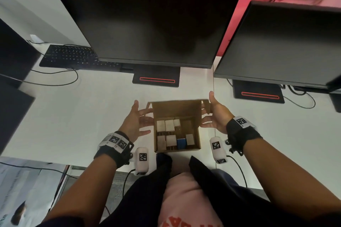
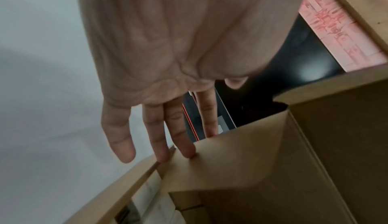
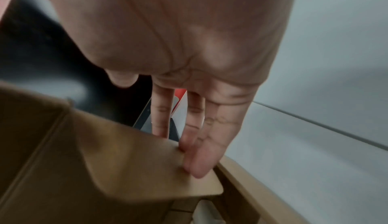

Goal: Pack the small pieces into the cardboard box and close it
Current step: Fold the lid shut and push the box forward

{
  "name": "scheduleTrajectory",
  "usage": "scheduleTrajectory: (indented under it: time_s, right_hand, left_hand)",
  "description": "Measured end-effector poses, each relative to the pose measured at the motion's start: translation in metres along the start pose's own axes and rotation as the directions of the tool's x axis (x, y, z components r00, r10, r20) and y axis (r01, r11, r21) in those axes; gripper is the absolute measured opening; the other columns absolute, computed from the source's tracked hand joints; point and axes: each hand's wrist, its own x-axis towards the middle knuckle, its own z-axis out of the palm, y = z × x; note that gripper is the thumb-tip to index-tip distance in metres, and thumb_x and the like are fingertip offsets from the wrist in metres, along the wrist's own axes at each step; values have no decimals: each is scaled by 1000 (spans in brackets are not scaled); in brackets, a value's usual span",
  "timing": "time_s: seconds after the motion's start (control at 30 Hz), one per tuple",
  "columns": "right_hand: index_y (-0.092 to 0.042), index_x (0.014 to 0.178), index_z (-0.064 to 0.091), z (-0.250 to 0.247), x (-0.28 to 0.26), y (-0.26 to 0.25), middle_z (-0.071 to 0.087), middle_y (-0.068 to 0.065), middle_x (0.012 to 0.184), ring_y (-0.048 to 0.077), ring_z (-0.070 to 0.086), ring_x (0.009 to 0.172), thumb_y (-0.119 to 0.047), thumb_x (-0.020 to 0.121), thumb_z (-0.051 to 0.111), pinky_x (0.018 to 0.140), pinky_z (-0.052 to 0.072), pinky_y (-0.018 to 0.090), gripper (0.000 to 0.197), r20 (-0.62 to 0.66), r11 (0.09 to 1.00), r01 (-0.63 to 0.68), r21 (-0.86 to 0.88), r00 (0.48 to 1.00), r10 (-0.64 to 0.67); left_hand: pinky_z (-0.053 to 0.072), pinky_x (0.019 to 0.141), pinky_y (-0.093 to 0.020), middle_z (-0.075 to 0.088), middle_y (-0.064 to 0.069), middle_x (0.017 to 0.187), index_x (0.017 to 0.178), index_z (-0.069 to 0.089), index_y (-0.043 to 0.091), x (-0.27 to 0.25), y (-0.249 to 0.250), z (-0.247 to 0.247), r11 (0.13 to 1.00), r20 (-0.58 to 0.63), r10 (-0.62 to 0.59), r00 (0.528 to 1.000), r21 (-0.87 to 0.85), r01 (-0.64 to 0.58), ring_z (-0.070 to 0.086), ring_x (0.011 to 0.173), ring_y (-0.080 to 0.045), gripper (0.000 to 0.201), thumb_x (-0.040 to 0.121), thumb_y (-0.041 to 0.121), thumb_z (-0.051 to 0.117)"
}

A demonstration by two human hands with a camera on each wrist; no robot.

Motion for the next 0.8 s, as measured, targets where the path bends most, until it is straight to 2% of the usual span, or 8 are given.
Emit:
scheduleTrajectory:
  time_s: [0.13,0.2,0.3,0.4,0.57,0.67,0.73,0.8]
  right_hand:
    - [-15,111,74,-5,-8,15,71,12,113,27,70,94,-50,95,58,72,59,33,43,76,993,8,-118,997,1]
    - [-19,110,75,-7,-8,26,74,7,111,23,72,95,-30,91,70,74,56,30,22,102,977,63,-203,994,-43]
    - [-29,112,74,-4,-5,45,72,-9,108,11,67,97,-26,79,82,87,54,30,34,52,869,163,-467,986,-158]
    - [-36,121,65,6,-4,65,64,-10,112,10,64,88,-30,75,84,76,51,21,50,9,735,208,-645,964,-266]
    - [-40,135,45,8,-4,93,62,-1,111,17,67,85,-36,81,76,69,48,22,63,-108,812,128,-569,968,-228]
    - [-29,125,51,5,-4,99,70,-2,100,21,68,92,-63,82,65,81,53,34,56,-137,800,-20,-600,988,-77]
    - [-17,105,64,9,-7,96,75,0,90,20,75,80,-70,86,53,75,62,37,57,-109,814,-73,-576,994,12]
    - [-13,93,69,13,-9,90,75,2,88,18,76,70,-67,92,46,64,63,31,58,-99,829,-97,-550,994,50]
  left_hand:
    - [44,97,-46,75,10,76,111,73,19,-7,-8,1,980,29,10,1000,196,-15,64,101,-21,40,97,50,52]
    - [47,92,-42,78,4,90,105,73,26,-5,-13,-1,931,46,78,996,355,-89,67,100,-19,21,90,39,68]
    - [51,87,-35,75,-5,98,115,67,33,0,-27,-6,826,120,157,980,528,-198,68,89,-16,42,78,27,84]
    - [51,82,-29,61,-3,110,131,55,41,4,-43,-2,673,132,248,960,690,-268,63,89,-17,66,74,31,86]
    - [52,89,-35,60,-3,108,146,35,44,11,-65,-4,650,35,285,958,727,-220,64,95,-21,80,80,44,79]
    - [50,82,-31,69,0,90,110,63,25,5,-68,-2,608,-33,268,963,781,-143,66,90,-20,41,84,56,69]
    - [57,78,-35,71,-3,71,73,67,15,8,-69,2,564,-60,278,959,818,-113,71,75,-22,52,87,64,58]
    - [61,71,-37,72,-6,61,59,67,10,12,-68,9,599,-89,241,966,797,-76,72,60,-23,65,88,66,51]
